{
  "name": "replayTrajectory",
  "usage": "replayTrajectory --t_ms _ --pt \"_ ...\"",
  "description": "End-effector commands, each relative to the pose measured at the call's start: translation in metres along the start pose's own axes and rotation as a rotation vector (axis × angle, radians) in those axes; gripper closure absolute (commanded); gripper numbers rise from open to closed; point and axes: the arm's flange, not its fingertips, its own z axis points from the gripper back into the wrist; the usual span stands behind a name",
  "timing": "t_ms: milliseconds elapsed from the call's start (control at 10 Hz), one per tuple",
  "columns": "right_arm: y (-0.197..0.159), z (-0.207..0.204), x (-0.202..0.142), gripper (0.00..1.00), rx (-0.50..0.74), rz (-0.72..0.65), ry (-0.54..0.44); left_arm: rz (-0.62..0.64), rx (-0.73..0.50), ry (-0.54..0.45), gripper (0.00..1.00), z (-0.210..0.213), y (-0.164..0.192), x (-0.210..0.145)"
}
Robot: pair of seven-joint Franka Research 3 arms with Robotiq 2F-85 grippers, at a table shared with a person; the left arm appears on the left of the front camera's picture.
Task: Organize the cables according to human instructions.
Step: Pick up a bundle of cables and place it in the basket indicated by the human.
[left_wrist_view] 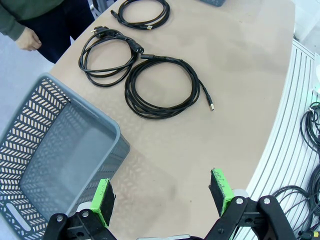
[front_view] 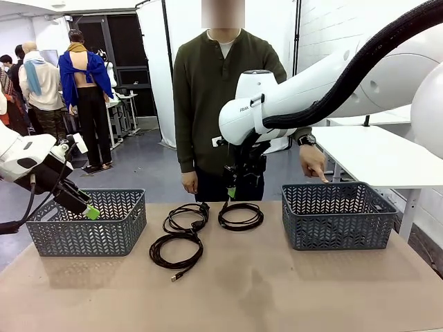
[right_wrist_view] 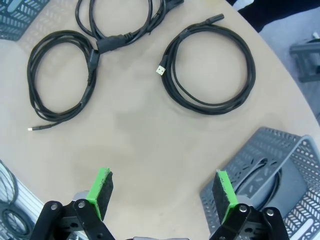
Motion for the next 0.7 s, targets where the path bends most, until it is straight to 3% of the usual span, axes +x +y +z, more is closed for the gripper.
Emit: replayTrajectory --t_ms 0,600 --pt "-0.002 -0.007 0.019 0.00 -0.003 -0.071 0.023 -0.011 -0.017 -0.012 0.00 0.000 0.003 -0.002" --pt "-0.008 -0.060 0.070 0.00 -0.041 -0.335 0.037 -0.011 -0.017 -0.012 0.00 0.000 0.003 -0.002"
